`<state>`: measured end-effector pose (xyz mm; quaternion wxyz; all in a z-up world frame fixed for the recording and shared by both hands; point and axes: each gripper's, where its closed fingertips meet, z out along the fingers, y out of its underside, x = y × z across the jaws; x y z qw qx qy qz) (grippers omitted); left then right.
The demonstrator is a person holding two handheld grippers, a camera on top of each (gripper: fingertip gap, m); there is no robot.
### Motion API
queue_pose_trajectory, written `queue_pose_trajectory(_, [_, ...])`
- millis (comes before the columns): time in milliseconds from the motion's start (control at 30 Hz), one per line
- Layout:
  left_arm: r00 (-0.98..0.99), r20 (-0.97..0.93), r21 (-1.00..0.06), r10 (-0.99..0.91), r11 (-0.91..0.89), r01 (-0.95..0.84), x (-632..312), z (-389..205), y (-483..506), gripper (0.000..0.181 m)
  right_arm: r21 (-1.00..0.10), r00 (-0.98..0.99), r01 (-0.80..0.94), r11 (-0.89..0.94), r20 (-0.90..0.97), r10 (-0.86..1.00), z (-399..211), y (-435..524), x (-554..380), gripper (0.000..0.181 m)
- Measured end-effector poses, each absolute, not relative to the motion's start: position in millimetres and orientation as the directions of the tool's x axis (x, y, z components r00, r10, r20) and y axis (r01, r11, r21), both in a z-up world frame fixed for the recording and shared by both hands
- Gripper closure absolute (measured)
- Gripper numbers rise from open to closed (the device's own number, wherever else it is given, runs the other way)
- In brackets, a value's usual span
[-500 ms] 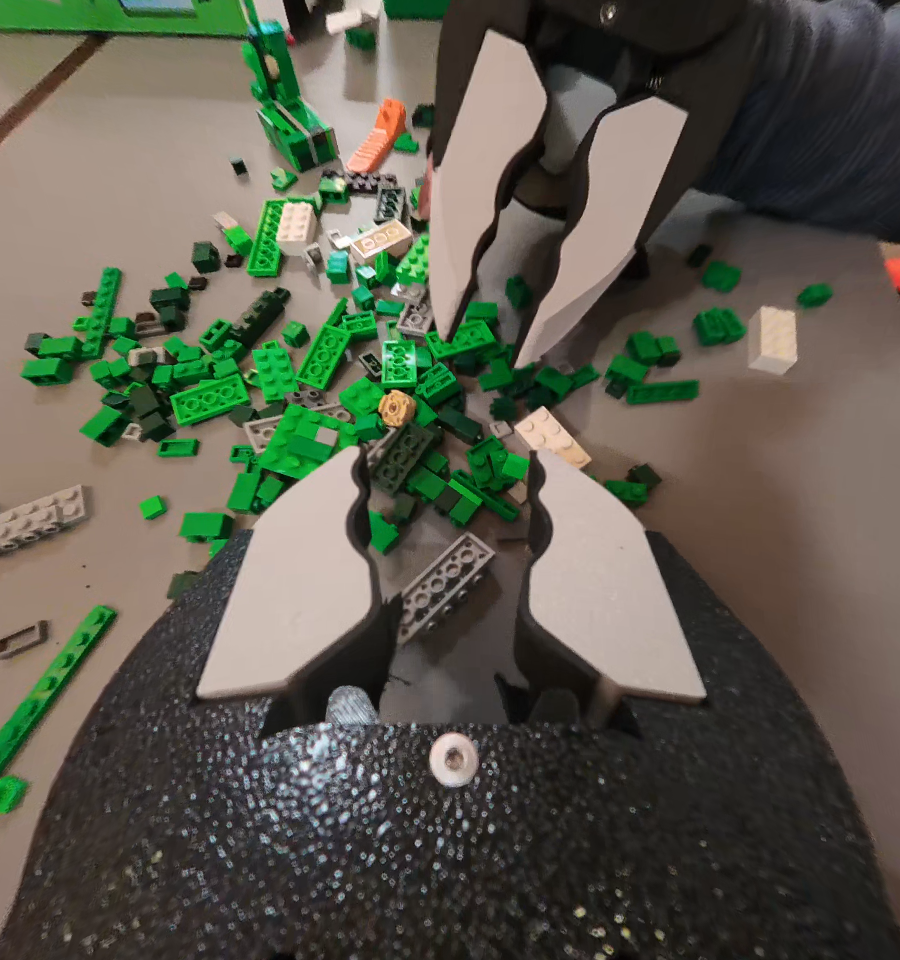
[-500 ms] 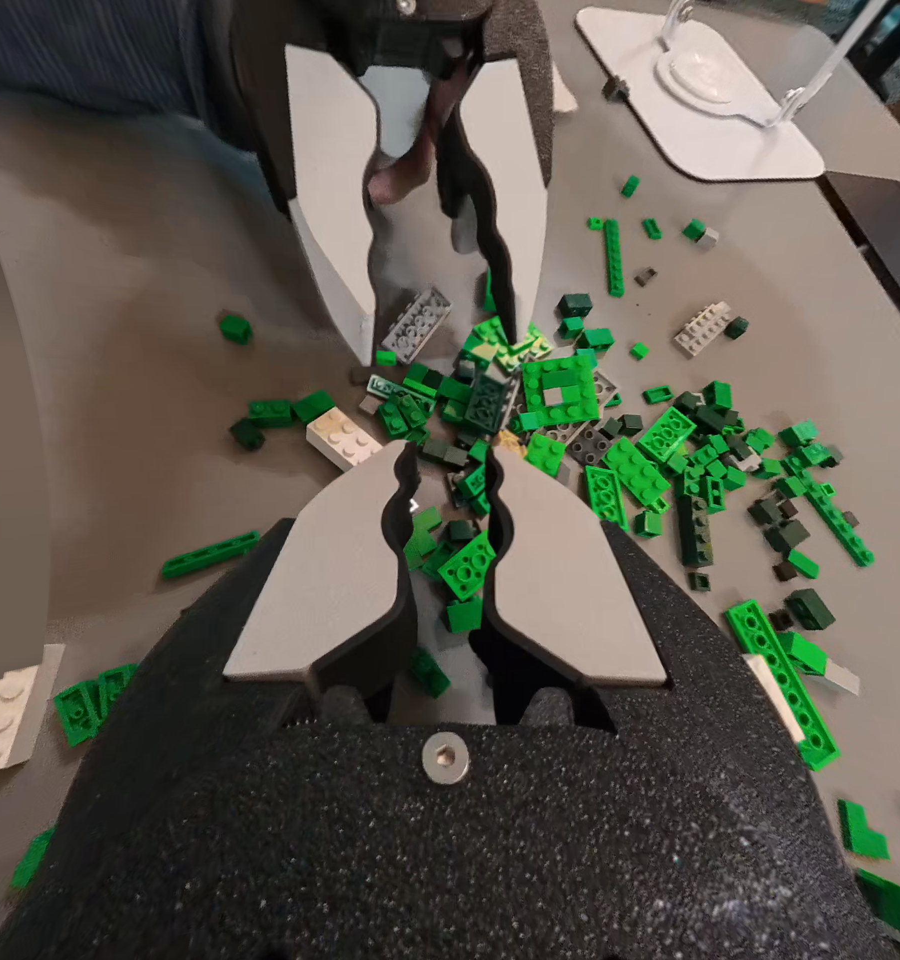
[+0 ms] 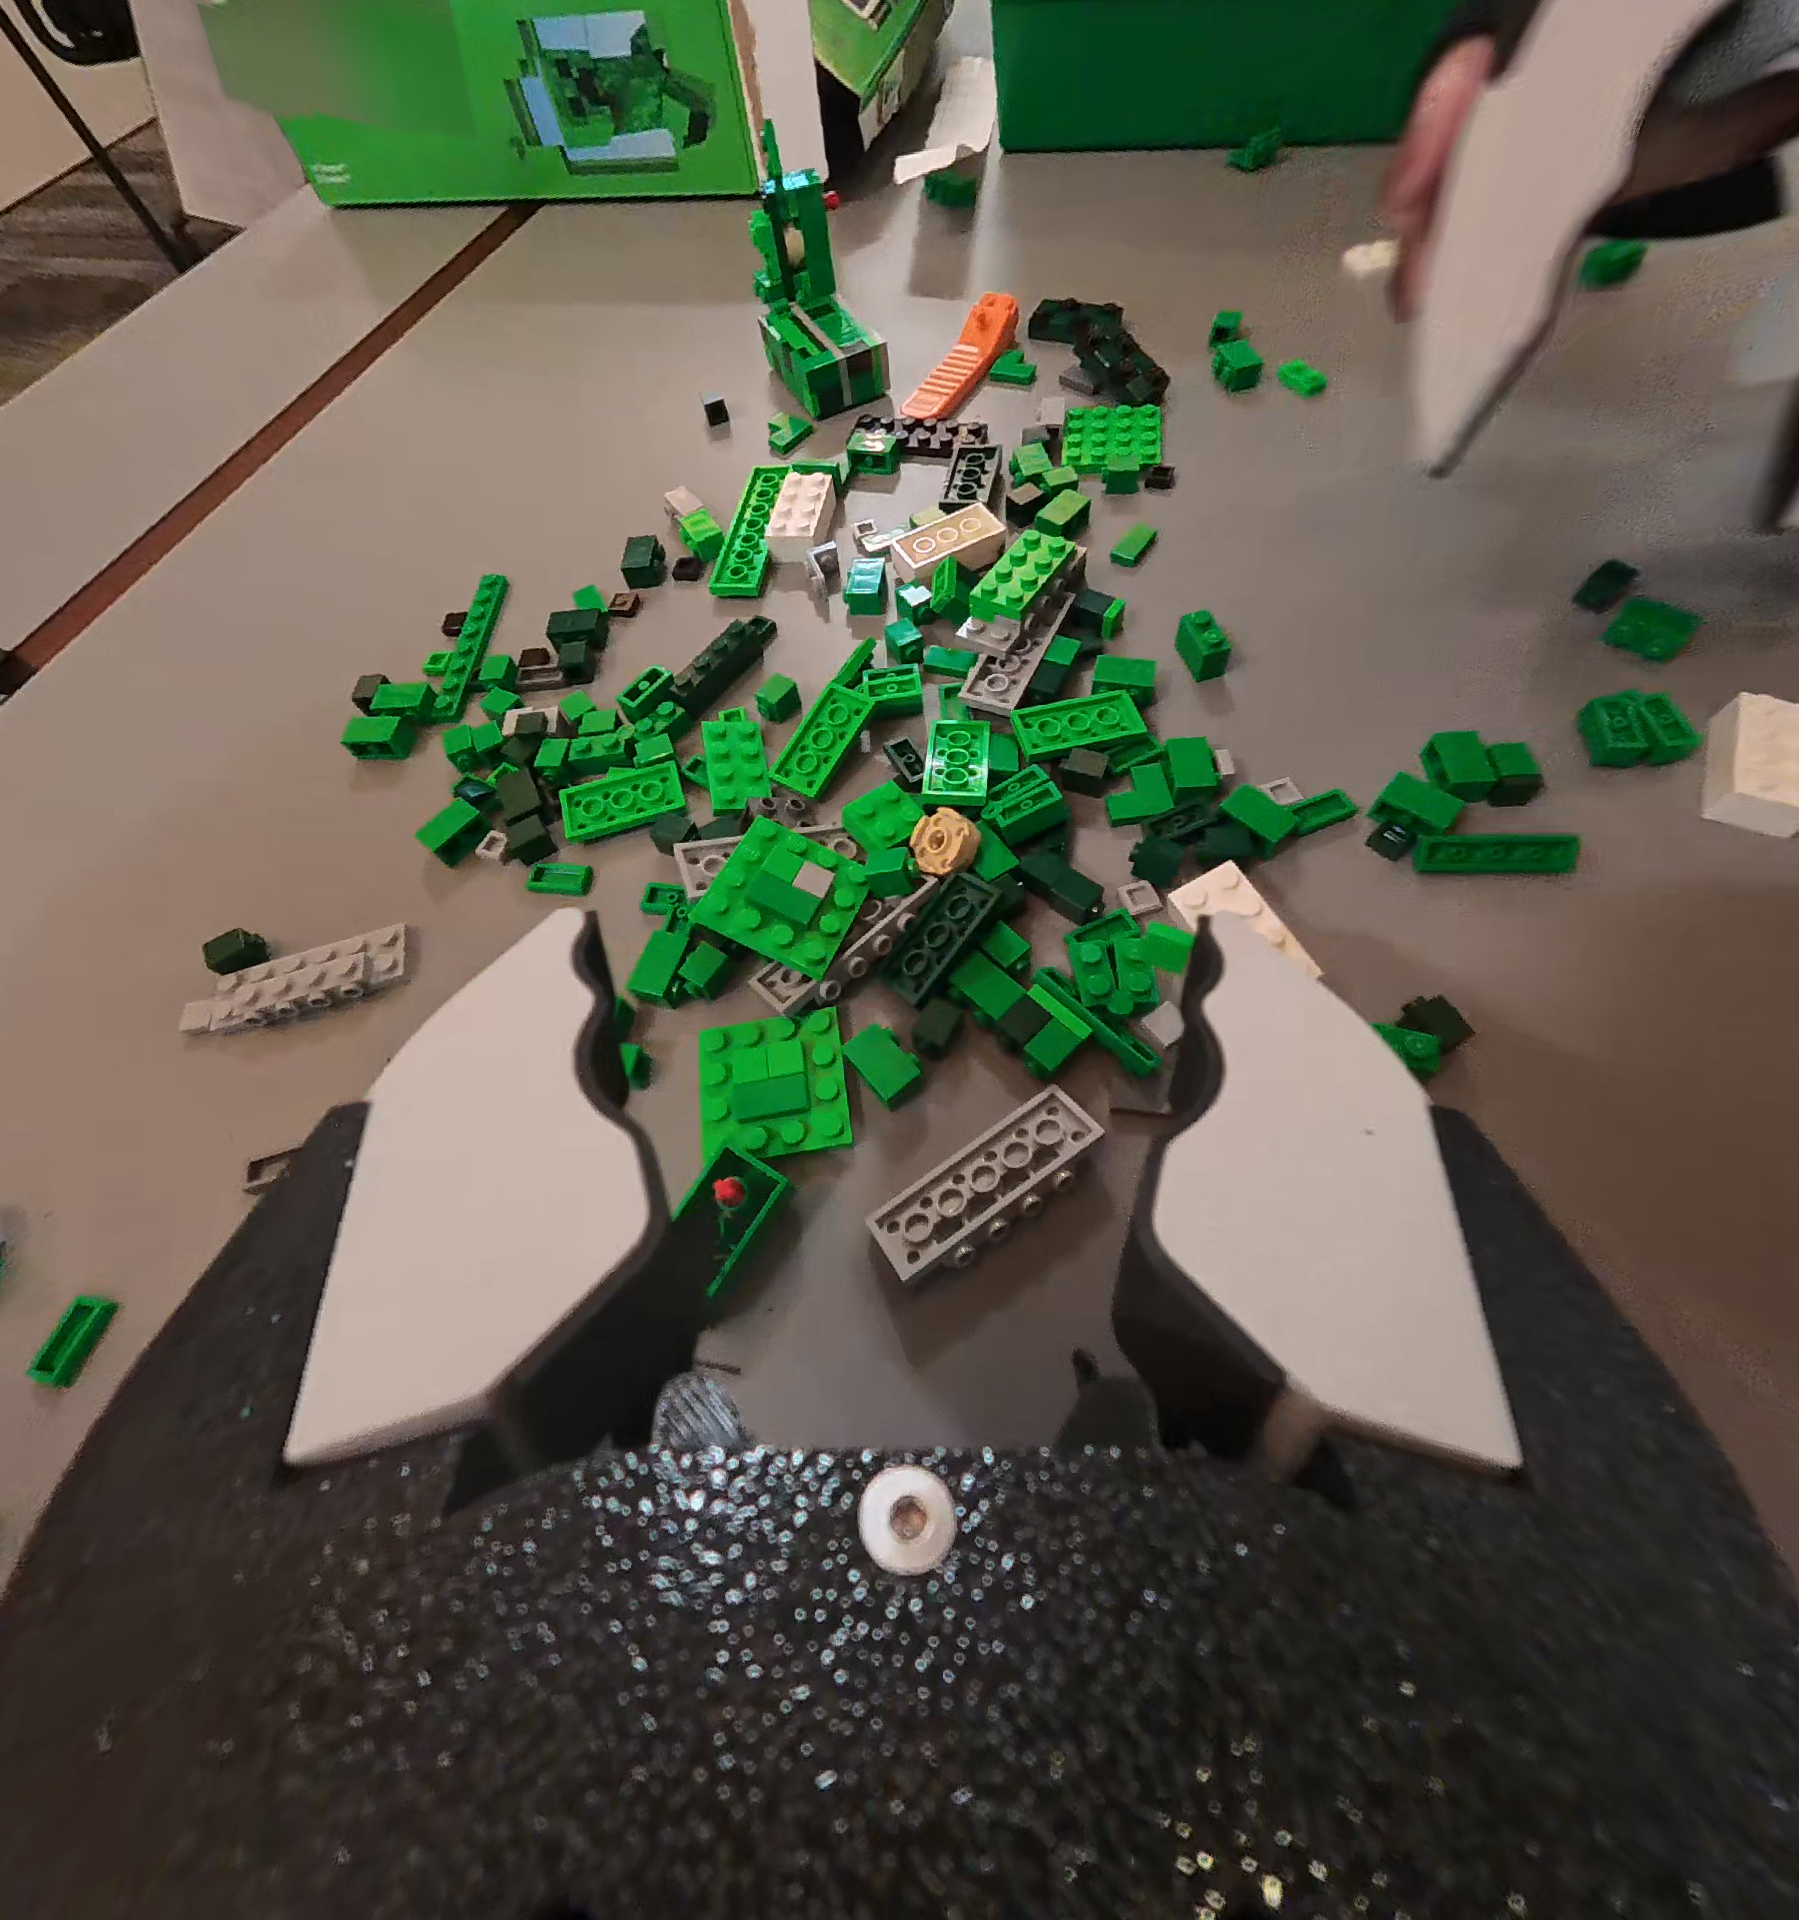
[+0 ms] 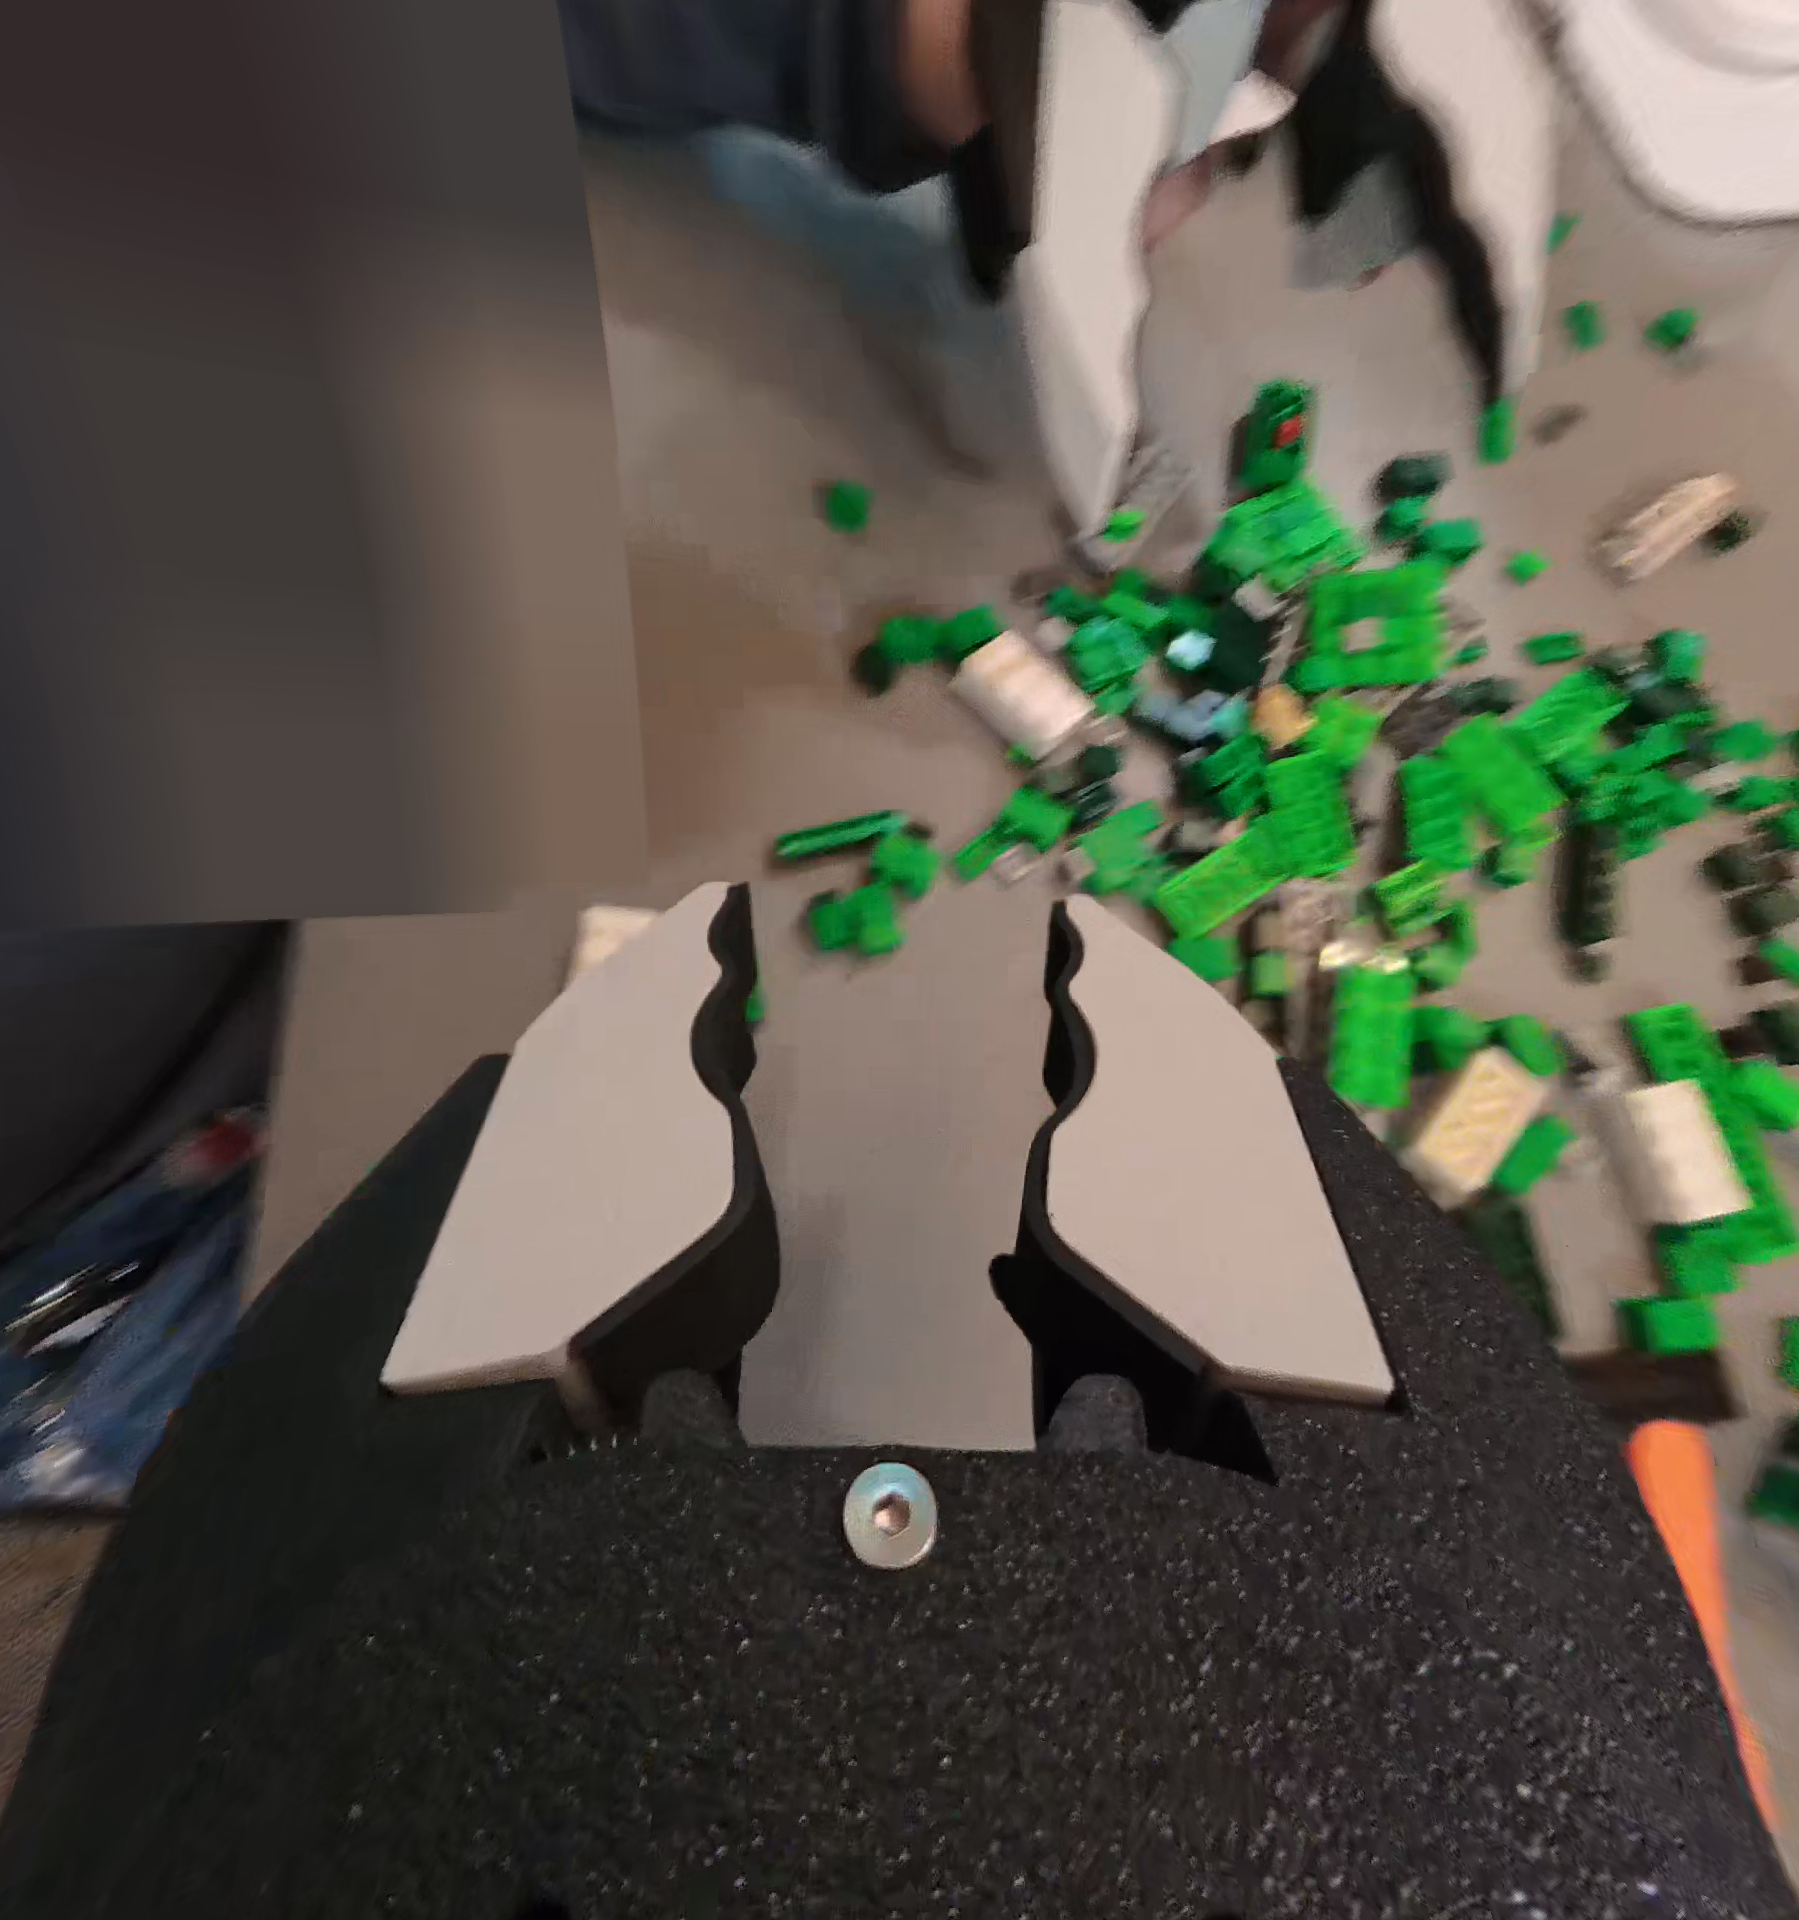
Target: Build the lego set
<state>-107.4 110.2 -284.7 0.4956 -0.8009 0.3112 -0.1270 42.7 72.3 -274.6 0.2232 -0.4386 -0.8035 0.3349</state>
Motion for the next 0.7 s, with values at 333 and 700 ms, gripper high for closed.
queue_pose_trajectory(333, [0.787, -0.108, -0.879, -0.608, -0.312, -0.361, -105.4, -285.6, 113.3, 0.066, -0.617, -0.523, 0.665, 0.421, 0.018, 0.852, -331.6, 38.9, 93.5, 0.114])
queue_pose_trajectory(700, [0.841, -0.082, -0.918, -0.534, -0.287, -0.272, -123.7, -271.5, 118.6, 0.083, -0.682, -0.448, 0.633, 0.367, 0.064, 0.892, -316.0, 64.2, 54.3, 0.131])
